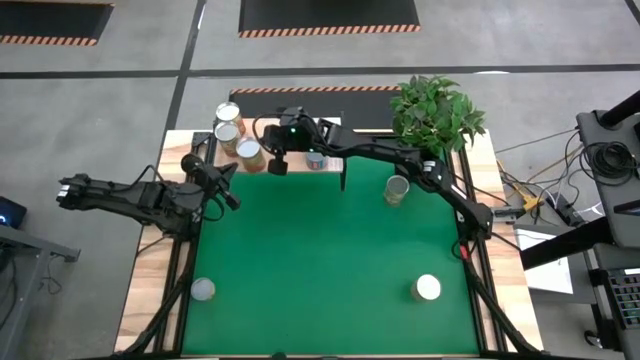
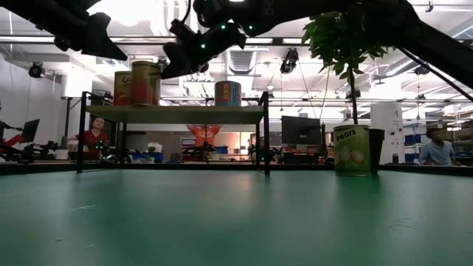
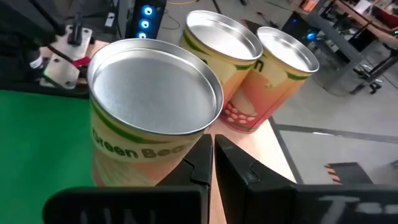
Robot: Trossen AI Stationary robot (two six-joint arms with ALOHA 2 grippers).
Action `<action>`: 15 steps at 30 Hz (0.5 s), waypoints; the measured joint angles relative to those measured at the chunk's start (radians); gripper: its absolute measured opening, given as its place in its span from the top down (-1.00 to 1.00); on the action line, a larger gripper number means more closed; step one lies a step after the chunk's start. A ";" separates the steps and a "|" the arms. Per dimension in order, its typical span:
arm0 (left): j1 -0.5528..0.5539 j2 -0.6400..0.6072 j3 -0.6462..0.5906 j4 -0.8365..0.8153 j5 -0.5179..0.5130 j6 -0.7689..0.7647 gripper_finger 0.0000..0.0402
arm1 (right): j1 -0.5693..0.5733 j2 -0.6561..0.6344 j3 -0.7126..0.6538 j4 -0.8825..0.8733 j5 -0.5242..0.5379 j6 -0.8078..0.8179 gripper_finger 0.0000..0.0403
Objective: Pick and place cans onto a shelf
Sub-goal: Put the orange can on the shelf aligned with the other orange can
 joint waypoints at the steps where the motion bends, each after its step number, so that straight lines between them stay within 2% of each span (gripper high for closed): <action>1: 0.000 0.002 0.000 0.002 0.011 0.000 1.00 | 0.003 -0.002 0.000 -0.004 0.000 -0.002 0.96; 8: 0.000 0.041 0.000 0.010 0.143 0.032 1.00 | 0.011 -0.004 0.000 -0.014 0.000 -0.017 0.96; 15: 0.035 0.111 -0.001 0.052 0.104 0.041 1.00 | 0.010 -0.006 0.000 -0.014 0.001 -0.018 0.96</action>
